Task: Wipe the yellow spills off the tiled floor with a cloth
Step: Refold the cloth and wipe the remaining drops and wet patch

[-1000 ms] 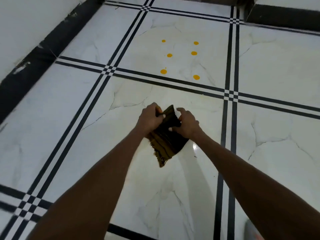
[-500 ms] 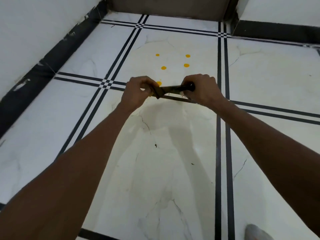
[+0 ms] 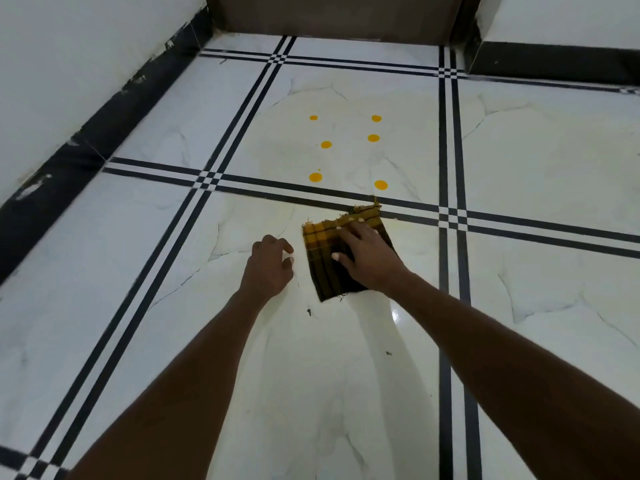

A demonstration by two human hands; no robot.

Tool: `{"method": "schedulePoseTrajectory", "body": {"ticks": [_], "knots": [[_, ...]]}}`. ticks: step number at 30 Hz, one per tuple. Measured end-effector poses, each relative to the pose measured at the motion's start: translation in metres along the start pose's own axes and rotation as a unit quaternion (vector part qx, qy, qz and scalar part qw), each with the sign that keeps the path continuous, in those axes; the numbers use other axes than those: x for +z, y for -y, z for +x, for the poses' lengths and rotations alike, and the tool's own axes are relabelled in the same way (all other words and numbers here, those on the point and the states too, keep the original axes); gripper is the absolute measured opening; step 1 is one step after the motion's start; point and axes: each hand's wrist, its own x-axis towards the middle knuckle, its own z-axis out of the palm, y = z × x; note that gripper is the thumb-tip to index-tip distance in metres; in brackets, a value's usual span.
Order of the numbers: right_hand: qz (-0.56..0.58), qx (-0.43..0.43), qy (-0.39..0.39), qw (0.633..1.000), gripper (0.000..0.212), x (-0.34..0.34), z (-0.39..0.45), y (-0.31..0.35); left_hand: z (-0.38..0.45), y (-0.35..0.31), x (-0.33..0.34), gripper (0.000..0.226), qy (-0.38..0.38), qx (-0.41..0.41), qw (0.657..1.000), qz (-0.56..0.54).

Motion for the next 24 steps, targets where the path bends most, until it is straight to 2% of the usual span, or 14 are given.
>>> {"method": "schedulePoseTrajectory", "body": {"ticks": [2,5,8,10,14,17,24], "knots": [[-0.023,-0.016,-0.002,1.000,0.066,0.018,0.022,-0.003,0.018,0.004,0.008,0.027,-0.023,0.011,0.999,0.028],[-0.078,-0.028,-0.088,0.993,0.063,0.035,0.041,-0.021,0.051,0.009,0.013,0.028,-0.074,0.030,0.995,0.054],[-0.096,0.024,-0.170,0.980,0.062,0.039,0.049,-0.046,0.078,0.020,0.020,0.041,-0.099,0.011,0.992,0.073],[-0.087,0.057,-0.190,0.976,0.062,0.033,0.058,-0.064,0.090,0.025,0.033,0.053,-0.110,0.000,0.987,0.114],[-0.076,0.075,-0.172,0.979,0.063,0.014,0.086,-0.082,0.092,0.026,0.045,0.062,-0.062,-0.013,0.988,0.138],[-0.081,0.050,-0.151,0.984,0.064,0.004,0.106,-0.091,0.090,0.026,0.040,0.063,-0.048,-0.023,0.990,0.131],[-0.102,0.041,-0.136,0.985,0.064,-0.010,0.144,-0.089,0.096,0.020,0.039,0.060,-0.065,-0.039,0.988,0.132]]}}
